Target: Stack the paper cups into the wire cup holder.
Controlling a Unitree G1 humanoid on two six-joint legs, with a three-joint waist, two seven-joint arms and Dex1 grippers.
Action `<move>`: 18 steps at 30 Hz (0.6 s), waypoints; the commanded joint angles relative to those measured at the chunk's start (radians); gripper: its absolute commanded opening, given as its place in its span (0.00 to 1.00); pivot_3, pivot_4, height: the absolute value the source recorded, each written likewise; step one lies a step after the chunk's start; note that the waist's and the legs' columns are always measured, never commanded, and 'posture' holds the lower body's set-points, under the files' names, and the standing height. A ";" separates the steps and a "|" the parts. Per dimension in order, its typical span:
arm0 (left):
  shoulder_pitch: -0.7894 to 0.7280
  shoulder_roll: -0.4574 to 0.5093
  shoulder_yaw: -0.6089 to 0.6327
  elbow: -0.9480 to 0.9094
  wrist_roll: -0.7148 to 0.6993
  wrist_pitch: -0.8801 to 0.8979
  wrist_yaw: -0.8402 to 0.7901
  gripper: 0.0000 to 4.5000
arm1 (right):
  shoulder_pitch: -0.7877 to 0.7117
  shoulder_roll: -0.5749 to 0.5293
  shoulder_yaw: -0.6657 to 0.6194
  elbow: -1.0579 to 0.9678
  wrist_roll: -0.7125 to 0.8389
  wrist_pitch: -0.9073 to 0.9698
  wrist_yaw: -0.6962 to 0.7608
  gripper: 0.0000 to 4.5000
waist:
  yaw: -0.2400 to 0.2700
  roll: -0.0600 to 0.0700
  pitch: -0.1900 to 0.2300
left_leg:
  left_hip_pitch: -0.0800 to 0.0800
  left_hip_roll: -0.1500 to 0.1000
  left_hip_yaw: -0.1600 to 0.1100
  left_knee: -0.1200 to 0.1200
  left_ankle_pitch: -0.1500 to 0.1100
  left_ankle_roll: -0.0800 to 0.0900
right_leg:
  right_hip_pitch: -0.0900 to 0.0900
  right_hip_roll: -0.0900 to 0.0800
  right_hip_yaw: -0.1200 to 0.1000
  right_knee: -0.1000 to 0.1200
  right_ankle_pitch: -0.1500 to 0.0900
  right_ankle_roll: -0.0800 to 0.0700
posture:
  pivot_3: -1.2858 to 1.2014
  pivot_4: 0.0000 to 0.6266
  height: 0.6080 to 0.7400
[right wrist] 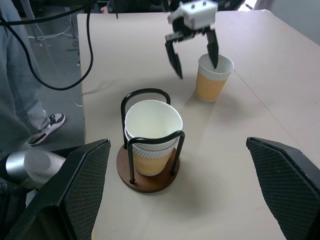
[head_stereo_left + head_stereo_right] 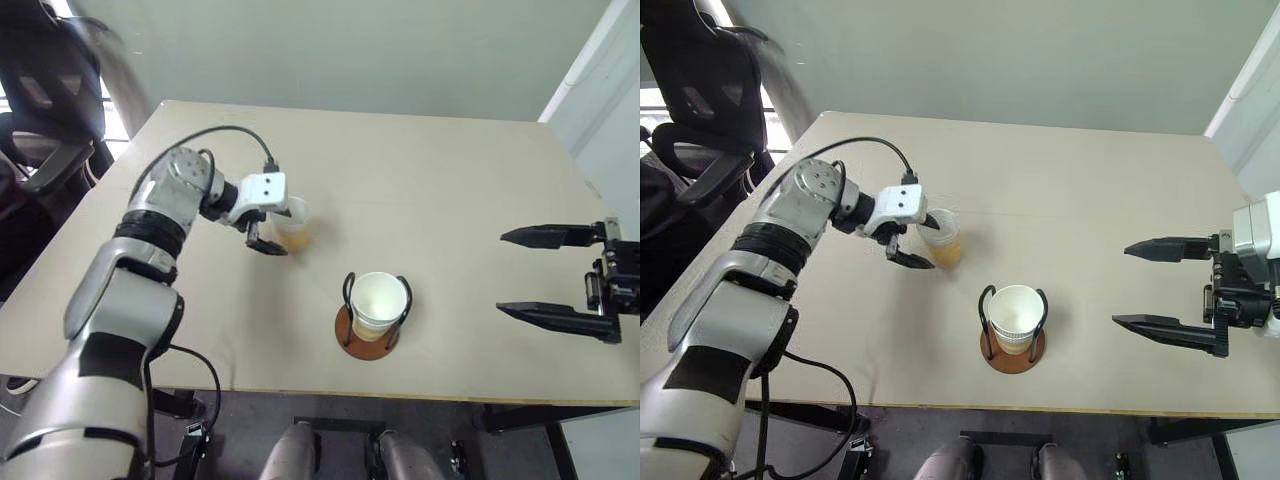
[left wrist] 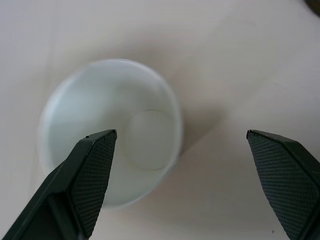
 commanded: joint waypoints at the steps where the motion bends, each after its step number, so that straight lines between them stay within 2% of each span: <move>1: -0.006 -0.013 0.037 0.008 0.038 -0.046 0.005 0.91 | -0.002 -0.016 -0.040 -0.014 -0.001 -0.001 0.002 1.00 | 0.000 0.000 0.000 | 0.000 0.000 0.000 0.000 0.000 0.000 | 0.000 0.000 0.000 0.000 0.000 0.000 | 0.52 0.24 1.00; 4: -0.015 -0.021 0.062 0.018 0.056 -0.054 0.014 0.71 | 0.007 -0.016 -0.053 -0.016 -0.002 0.003 0.005 1.00 | -0.001 0.000 0.000 | 0.000 0.000 0.001 0.000 0.001 0.000 | 0.000 0.000 0.000 0.000 0.000 0.000 | 0.52 0.24 1.00; 6: -0.014 -0.019 0.061 0.025 0.085 -0.070 0.028 0.52 | 0.008 -0.016 -0.056 -0.016 0.000 0.002 0.005 1.00 | -0.001 0.000 0.000 | 0.000 0.000 0.001 0.000 0.001 0.000 | 0.000 0.000 0.000 0.000 0.000 0.001 | 0.52 0.24 1.00; 12: -0.011 -0.015 0.072 0.043 0.142 -0.102 0.060 0.05 | 0.008 -0.016 -0.058 -0.016 -0.001 0.000 0.007 1.00 | -0.001 0.000 0.000 | 0.001 0.000 0.001 0.000 0.001 0.001 | 0.000 0.000 0.001 0.000 0.000 0.001 | 0.52 0.24 1.00; 13: -0.011 -0.016 0.077 0.042 0.144 -0.104 0.057 0.01 | 0.008 -0.016 -0.057 -0.013 -0.003 -0.002 0.008 1.00 | -0.001 0.000 0.000 | 0.001 0.000 0.001 0.000 0.001 0.001 | 0.000 0.000 0.001 0.000 0.000 0.001 | 0.52 0.24 1.00; 18: -0.027 -0.009 0.115 0.025 0.126 -0.103 0.001 0.01 | 0.001 -0.018 -0.047 -0.002 -0.016 -0.011 0.016 1.00 | -0.001 0.000 0.000 | 0.001 0.000 0.001 0.000 0.001 0.001 | 0.000 0.000 0.001 0.000 0.000 0.001 | 0.52 0.24 1.00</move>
